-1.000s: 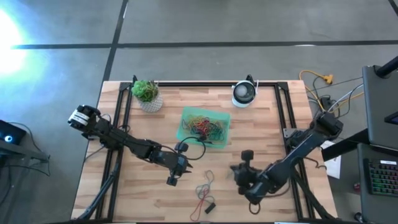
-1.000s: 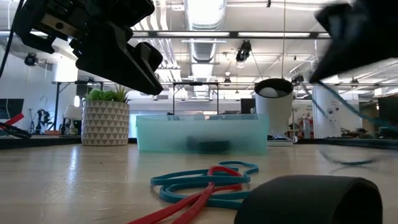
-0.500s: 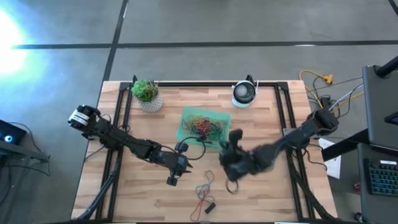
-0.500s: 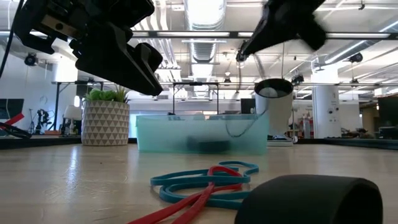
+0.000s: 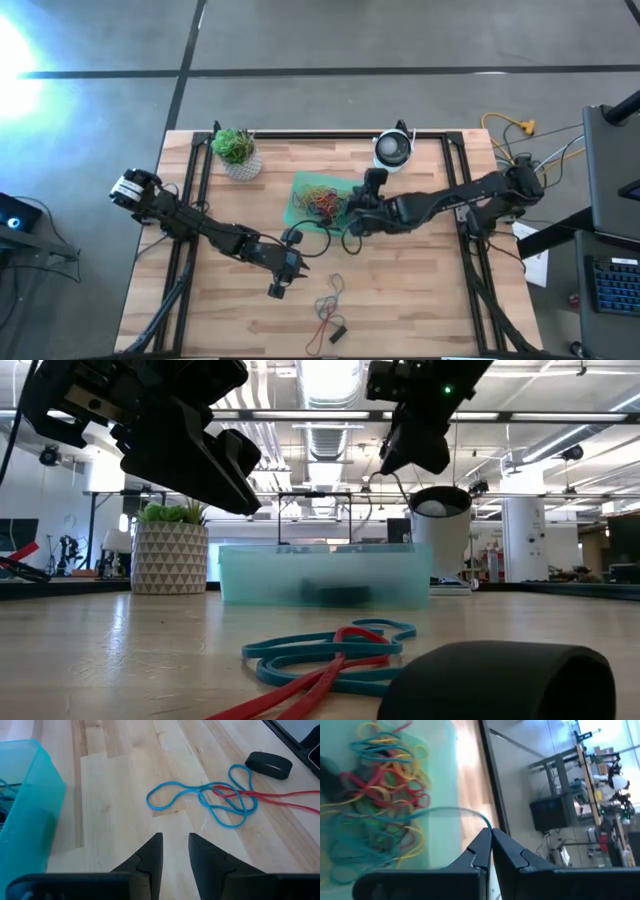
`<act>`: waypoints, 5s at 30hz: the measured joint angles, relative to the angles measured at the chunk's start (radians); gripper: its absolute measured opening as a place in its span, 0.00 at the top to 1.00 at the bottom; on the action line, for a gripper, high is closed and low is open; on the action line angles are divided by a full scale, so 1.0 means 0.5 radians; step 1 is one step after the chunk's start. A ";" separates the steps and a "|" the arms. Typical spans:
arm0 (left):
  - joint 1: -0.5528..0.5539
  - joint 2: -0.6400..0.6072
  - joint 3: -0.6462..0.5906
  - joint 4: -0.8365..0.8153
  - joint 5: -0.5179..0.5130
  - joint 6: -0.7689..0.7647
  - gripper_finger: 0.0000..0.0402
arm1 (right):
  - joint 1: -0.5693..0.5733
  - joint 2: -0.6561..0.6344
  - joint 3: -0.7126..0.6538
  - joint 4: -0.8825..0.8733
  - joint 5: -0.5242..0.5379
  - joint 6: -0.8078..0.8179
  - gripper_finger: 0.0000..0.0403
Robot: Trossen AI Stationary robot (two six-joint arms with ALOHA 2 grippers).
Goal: Pick and place rubber bands into bin
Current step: Put the blue rubber band into the green bin
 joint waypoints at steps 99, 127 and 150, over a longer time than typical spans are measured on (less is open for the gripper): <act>0.001 -0.006 -0.093 0.187 0.000 0.054 0.81 | 0.510 0.684 -0.308 1.322 -1.836 0.198 0.78; 0.001 -0.006 -0.092 0.190 0.000 0.054 0.81 | 0.491 0.718 -0.298 1.343 -1.935 0.086 0.80; 0.001 -0.006 -0.096 0.186 0.000 0.054 0.81 | 0.500 0.590 -0.304 1.107 -1.850 0.184 0.98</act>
